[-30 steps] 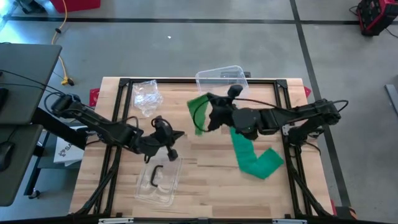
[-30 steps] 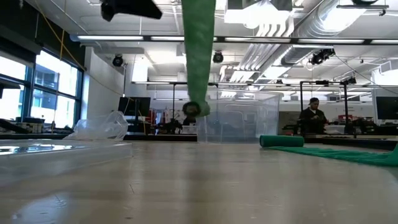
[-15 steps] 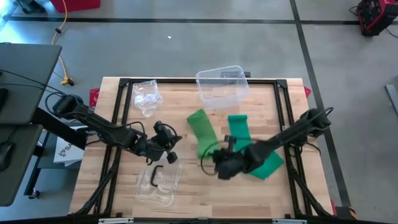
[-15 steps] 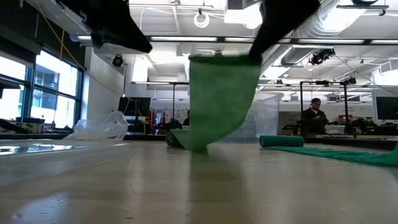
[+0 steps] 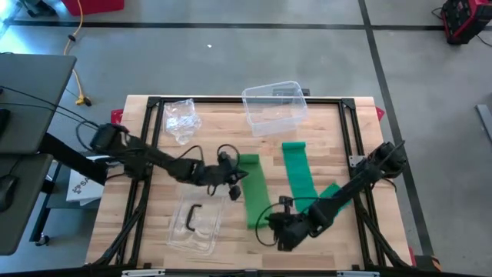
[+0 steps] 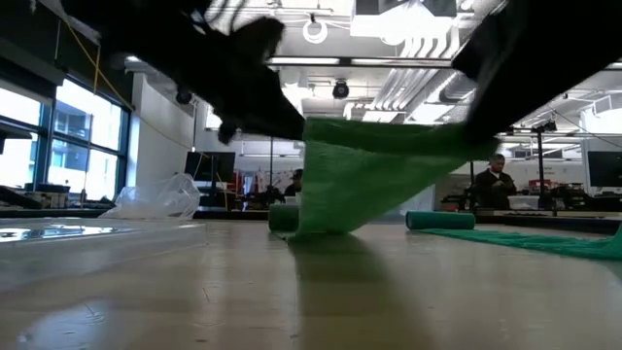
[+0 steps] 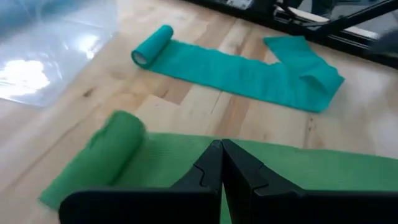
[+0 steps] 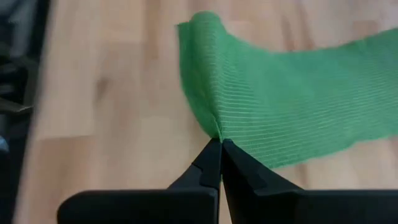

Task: Roll bandage
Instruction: Roll the green bandage

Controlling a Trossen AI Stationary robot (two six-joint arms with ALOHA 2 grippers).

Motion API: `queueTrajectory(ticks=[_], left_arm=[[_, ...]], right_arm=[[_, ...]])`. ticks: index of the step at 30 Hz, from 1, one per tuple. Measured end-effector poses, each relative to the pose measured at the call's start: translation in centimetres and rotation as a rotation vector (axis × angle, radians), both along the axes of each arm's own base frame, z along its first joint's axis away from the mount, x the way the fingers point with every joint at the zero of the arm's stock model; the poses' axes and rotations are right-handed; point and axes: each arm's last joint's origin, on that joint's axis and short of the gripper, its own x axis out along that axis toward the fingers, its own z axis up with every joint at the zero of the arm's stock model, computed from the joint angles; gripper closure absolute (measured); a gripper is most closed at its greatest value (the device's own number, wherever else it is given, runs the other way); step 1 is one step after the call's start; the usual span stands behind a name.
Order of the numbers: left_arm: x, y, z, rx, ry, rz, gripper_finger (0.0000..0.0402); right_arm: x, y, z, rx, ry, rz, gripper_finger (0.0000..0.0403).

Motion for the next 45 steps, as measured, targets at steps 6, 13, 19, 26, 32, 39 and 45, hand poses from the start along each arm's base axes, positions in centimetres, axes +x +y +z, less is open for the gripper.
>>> queueTrajectory(ticks=[6,13,19,26,32,39,45], left_arm=[[1.9,1.4,-3.3,-0.013,0.029,-0.106,0.0401],[2.6,3.7,-6.1,-0.011,0.122,-0.036,0.0401],[2.6,6.7,-7.0,-0.051,0.154,0.088,0.0401],[2.4,8.5,-7.1,-0.079,0.158,0.145,0.0401],[2.3,8.8,-7.2,-0.111,0.156,0.184,0.0402],[2.2,8.8,-7.4,-0.167,0.162,0.230,0.0402],[2.4,8.1,-7.3,-0.189,0.114,0.253,0.0402]], right_arm=[[-1.0,1.6,0.2,-0.017,-0.047,0.027,0.0403],[-1.7,2.6,0.2,-0.005,-0.056,0.051,0.0403],[-3.2,4.6,0.4,0.040,-0.061,0.129,0.0403],[-5.4,7.2,0.7,0.137,-0.092,0.155,0.0403],[-7.9,9.3,0.8,0.256,-0.092,0.094,0.0403],[-11.3,11.4,0.7,0.305,-0.107,0.070,0.0403],[-12.6,12.5,-1.8,0.267,-0.031,0.116,0.0403]])
